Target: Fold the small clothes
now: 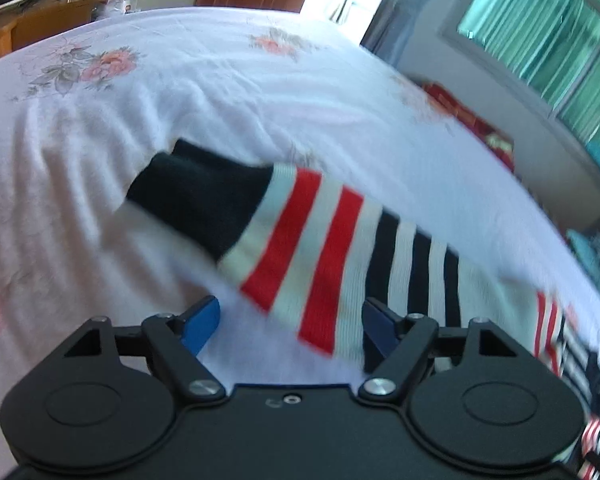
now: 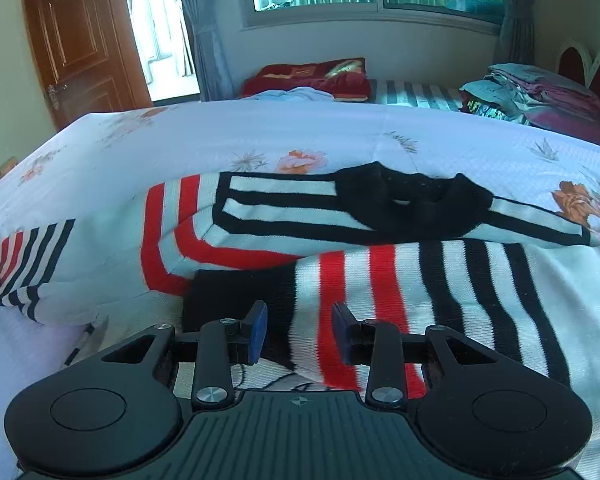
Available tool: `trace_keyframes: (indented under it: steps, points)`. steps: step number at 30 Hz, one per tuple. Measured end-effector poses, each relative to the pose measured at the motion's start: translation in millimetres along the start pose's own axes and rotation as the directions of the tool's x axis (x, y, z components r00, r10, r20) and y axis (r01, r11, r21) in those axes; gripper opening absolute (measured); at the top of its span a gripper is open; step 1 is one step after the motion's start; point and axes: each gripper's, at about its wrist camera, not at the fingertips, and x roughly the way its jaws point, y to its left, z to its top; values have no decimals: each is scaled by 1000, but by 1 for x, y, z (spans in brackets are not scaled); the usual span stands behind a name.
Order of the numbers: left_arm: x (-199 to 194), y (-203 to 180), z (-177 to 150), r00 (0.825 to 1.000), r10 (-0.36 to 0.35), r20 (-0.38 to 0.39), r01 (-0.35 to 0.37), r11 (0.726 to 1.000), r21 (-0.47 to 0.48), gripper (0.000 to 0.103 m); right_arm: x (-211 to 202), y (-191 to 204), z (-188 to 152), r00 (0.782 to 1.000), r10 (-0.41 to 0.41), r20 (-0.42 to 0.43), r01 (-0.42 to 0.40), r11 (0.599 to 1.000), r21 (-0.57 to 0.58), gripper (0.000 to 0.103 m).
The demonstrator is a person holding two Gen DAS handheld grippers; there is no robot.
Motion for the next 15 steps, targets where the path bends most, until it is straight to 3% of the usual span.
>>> trace_keyframes:
  steps: [3, 5, 8, 12, 15]
  points:
    - [9, 6, 8, 998, -15, 59, 17, 999, -47, 55, 7, 2, -1, 1000, -22, -12, 22, 1000, 2, 35]
    - [11, 9, 9, 996, -4, 84, 11, 997, -73, 30, 10, 1, -2, 999, -28, -21, 28, 1000, 7, 35]
    - [14, 13, 12, 996, -5, 93, 13, 996, -86, 7, 15, 0, -5, 999, -35, -38, 35, 999, 10, 35]
    - [0, -2, 18, 989, -59, 136, 66, 997, -47, 5, 14, -5, -5, 999, -25, -34, 26, 999, 33, 35]
    - [-25, -43, 19, 968, -174, 182, 162, 984, 78, 5, 3, -9, -2, 1000, -24, -2, 24, 998, 49, 35]
